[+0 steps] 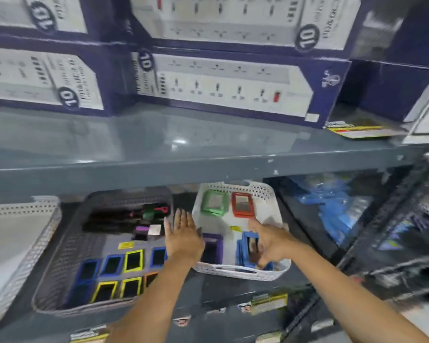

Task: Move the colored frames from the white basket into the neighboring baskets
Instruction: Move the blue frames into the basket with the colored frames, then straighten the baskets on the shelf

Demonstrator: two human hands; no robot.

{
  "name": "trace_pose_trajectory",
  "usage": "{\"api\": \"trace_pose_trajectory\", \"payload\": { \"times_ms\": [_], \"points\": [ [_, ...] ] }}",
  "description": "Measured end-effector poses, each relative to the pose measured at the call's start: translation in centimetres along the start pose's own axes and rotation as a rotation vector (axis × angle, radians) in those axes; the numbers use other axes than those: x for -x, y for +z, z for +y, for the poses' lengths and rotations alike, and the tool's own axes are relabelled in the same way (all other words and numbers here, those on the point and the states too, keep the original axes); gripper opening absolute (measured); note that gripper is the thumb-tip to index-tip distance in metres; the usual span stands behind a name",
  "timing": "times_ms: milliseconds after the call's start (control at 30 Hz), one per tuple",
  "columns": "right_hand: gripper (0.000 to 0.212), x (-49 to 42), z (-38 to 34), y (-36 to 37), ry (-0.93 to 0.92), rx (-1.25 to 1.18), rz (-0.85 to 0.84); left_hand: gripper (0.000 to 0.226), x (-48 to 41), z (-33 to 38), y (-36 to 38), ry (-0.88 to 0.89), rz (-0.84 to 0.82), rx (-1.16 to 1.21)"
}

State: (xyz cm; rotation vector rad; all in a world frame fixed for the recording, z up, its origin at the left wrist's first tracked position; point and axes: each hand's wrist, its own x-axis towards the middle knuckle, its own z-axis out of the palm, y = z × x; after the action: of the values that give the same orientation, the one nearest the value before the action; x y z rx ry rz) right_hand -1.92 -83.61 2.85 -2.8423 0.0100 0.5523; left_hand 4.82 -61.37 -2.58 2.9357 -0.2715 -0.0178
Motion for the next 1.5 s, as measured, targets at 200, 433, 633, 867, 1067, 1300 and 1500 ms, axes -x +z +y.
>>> {"api": "trace_pose_trajectory", "payload": {
  "times_ms": [200,433,633,867,1067,1300,1500],
  "points": [
    [0.071,0.0,0.0,0.9,-0.015,0.005,0.017,0.063,0.8,0.0,-0.6,-0.003,-0.032,-0.061],
    [0.061,-0.9,0.3,1.8,-0.011,0.03,-0.008,0.063,0.7,-0.1,-0.5,0.008,-0.038,-0.054],
    [0.085,-0.9,0.3,1.7,0.03,-0.036,-0.046,0.058,0.5,-0.2,-0.6,-0.001,-0.041,0.018],
    [0.046,-0.9,2.5,0.3,0.371,-0.157,0.519,0.071,-1.7,0.5,-2.3,0.015,-0.086,0.085],
    [0.022,-1.7,4.2,0.7,0.495,-0.267,0.339,0.077,-1.1,0.2,-1.6,0.009,-0.05,0.005],
    [0.025,-3.6,3.6,-0.7,0.394,-0.179,0.317,0.072,2.7,0.4,-1.6,-0.036,0.026,-0.144],
    [0.017,-4.1,3.4,0.2,0.353,-0.102,0.339,0.074,3.9,0.1,-1.6,-0.079,0.04,-0.14]
  ]
}}
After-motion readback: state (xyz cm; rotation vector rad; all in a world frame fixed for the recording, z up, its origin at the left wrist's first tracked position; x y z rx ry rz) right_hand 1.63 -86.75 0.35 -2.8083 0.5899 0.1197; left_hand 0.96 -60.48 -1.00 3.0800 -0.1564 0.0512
